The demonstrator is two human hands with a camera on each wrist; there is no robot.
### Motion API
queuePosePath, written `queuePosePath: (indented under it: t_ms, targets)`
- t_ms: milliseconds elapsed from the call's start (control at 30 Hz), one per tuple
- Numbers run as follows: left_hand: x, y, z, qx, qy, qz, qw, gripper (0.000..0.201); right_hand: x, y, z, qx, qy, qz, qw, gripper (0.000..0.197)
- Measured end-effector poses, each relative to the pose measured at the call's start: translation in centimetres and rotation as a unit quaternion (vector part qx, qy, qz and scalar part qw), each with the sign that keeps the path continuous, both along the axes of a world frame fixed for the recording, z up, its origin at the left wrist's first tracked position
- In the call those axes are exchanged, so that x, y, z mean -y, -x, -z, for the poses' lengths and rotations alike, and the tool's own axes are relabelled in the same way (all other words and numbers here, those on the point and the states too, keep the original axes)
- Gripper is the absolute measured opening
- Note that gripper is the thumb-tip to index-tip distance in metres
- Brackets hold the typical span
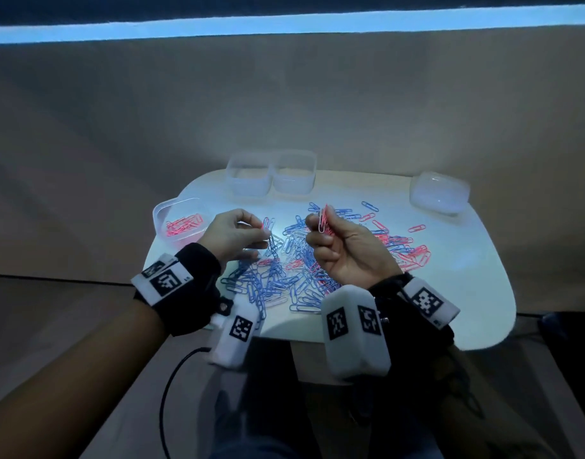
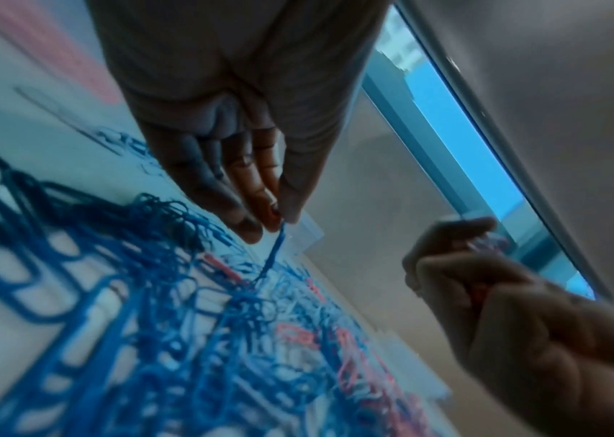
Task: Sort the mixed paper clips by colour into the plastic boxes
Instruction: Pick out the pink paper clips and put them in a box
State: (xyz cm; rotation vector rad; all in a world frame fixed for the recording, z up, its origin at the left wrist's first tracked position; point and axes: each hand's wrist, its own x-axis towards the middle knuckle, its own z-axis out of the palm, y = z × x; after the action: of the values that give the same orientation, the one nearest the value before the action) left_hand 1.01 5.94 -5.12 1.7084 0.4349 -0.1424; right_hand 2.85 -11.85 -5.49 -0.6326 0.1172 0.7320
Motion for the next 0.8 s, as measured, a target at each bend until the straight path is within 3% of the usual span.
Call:
queuePosePath:
  t_ms: [133,333,400,700,800]
  targets:
    - [0.5,0.1,0.0,0.008,-0.087,0.004,0.996,0.024,-0.5,0.3,0.5,-0.046,0.01,0.015,0.999,0.021]
    - [1.8,1.7,-3.3,0.059,0.025,0.022,0.998,0.017,-1.0,0.7,0.9,-0.044,0.035,0.023,0.998,0.024]
    - [2.6,2.2,-4.1,0.085,0.016,0.044,0.995,0.015,-1.4,1.0,0.9,-0.036,0.034,0.017,0.999,0.025]
    - [6.1,1.6,-4.4,0.158,-0.227,0.089,0.957,0.01,-1.9,1.4,0.9,-0.036,-0.043,0.058,0.997,0.007]
    - [6.7,1.8,-4.2,0.156,-0.29,0.113,0.937,0.006,-2.2,1.3,1.5,-0.033,-0.011,0.083,0.996,0.021]
